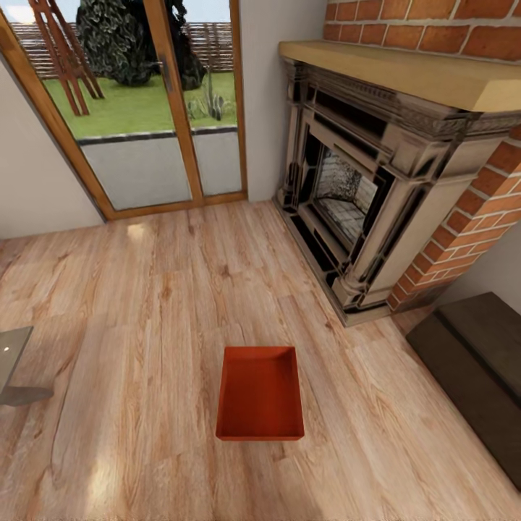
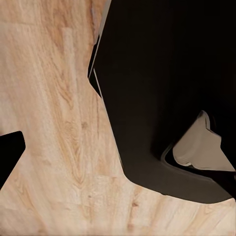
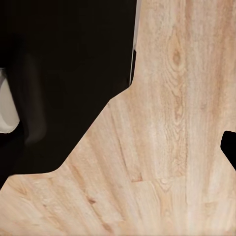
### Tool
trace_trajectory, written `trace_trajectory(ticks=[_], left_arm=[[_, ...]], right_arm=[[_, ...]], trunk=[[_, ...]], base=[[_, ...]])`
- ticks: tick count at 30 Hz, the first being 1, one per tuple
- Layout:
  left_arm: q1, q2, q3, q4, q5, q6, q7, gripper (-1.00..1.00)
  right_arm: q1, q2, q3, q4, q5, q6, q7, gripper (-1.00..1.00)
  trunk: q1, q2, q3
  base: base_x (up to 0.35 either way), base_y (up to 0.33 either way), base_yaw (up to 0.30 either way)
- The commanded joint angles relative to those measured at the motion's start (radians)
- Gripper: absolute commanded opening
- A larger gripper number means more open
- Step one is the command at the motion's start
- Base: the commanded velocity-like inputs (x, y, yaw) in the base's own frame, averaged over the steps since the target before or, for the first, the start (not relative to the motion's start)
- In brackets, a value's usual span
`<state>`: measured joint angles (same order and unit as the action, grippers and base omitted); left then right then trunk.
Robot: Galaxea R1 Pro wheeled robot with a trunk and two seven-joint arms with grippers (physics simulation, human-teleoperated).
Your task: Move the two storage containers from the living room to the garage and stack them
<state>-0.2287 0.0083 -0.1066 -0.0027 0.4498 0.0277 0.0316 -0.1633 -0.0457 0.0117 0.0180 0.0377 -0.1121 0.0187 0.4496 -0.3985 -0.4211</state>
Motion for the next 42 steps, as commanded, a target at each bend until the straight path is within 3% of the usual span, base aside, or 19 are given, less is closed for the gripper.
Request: trace_trajectory(ticks=[1, 26, 42], left_arm=[[-0.001, 0.0, -0.008, 0.0, 0.008, 0.003, 0.002, 1.0], [0.0, 0.002, -0.008, 0.0, 0.01, 0.002, 0.002, 1.0], [0.0, 0.001, -0.008, 0.0, 0.012, 0.003, 0.003, 1.0]], right_arm=[[-0.001, 0.0, 0.001, 0.002, 0.004, -0.004, 0.002, 1.0], [-0.001, 0.004, 0.001, 0.002, 0.006, -0.007, 0.0, 1.0], [-0.001, 0.0, 0.001, 0.002, 0.007, -0.011, -0.002, 1.0]], trunk=[[0.0, -0.001, -0.003], [0.0, -0.001, -0.043], [0.0, -0.001, -0.046]], base=[[0.0, 0.0, 0.0], [0.0, 0.0, 0.0], [0.0, 0.0, 0.0]])
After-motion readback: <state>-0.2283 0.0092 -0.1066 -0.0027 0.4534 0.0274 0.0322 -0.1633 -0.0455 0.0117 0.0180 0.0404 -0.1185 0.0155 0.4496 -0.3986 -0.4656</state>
